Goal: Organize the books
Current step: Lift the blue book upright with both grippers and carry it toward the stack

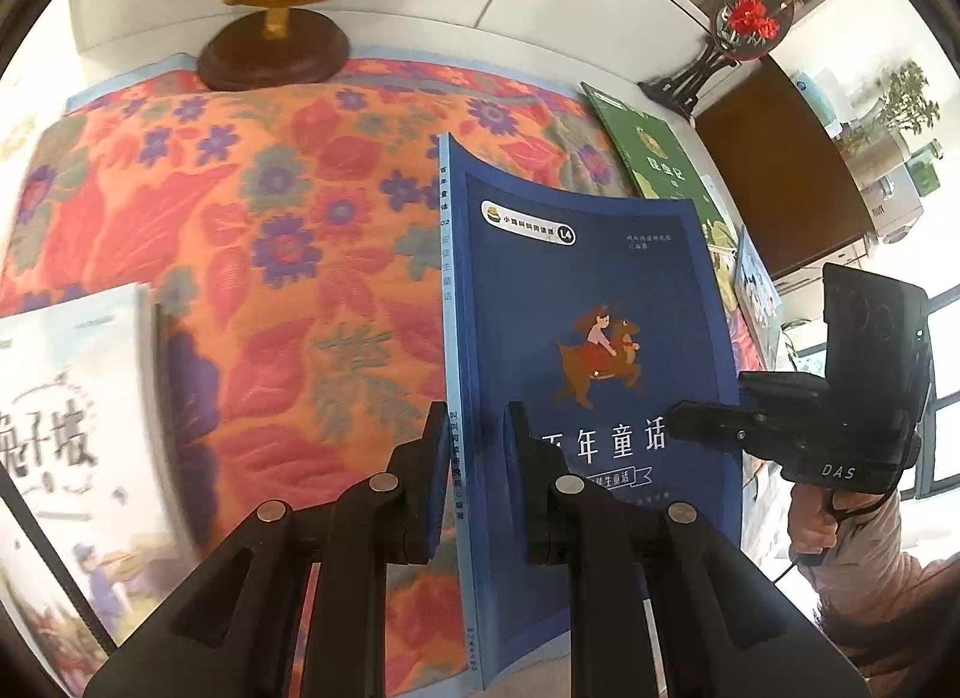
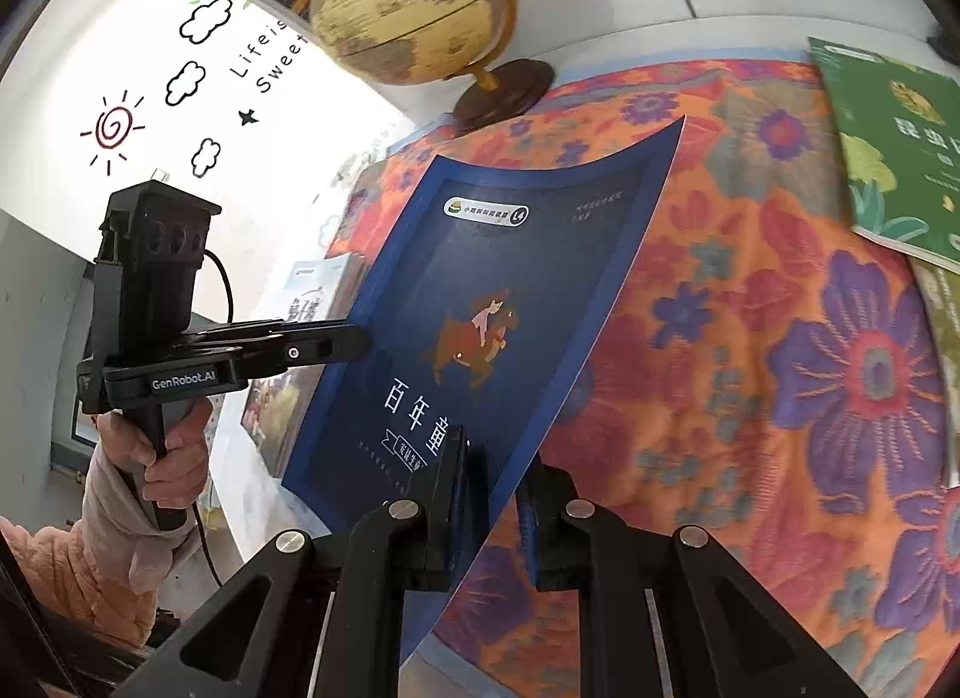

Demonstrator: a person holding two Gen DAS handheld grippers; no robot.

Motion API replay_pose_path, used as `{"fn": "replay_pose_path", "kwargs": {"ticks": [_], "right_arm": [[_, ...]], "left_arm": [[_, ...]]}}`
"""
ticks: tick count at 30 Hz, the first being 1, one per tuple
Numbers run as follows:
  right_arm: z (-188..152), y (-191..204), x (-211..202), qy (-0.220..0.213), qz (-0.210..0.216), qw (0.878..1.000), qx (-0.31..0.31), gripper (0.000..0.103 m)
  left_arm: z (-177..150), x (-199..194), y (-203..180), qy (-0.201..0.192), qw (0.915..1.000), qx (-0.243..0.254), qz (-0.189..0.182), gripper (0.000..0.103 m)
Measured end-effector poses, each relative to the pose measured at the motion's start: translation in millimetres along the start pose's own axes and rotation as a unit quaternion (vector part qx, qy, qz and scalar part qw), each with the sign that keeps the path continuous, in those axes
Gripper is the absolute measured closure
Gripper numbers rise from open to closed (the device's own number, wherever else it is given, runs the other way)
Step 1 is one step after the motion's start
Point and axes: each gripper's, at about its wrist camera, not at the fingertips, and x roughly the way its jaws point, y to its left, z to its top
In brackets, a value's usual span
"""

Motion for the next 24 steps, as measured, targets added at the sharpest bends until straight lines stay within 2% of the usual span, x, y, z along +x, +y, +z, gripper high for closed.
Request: {"fn": "replay_pose_path", "kwargs": {"ticks": [10, 24], "right_arm": [[9.6, 49.0, 26.7, 0.002, 0.008, 1.0, -0.022, 0.088], [33.4, 107.2, 75.0, 0.012, 0.032, 0.999, -0.032, 0.088]], "left_arm": [[-19.6, -37.4, 42.0, -0.022, 0.9992, -0.029, 0.015, 0.089], [-36.3, -94.1, 109.8, -0.063, 0.9954, -0.07, 0.017, 0.089]]}}
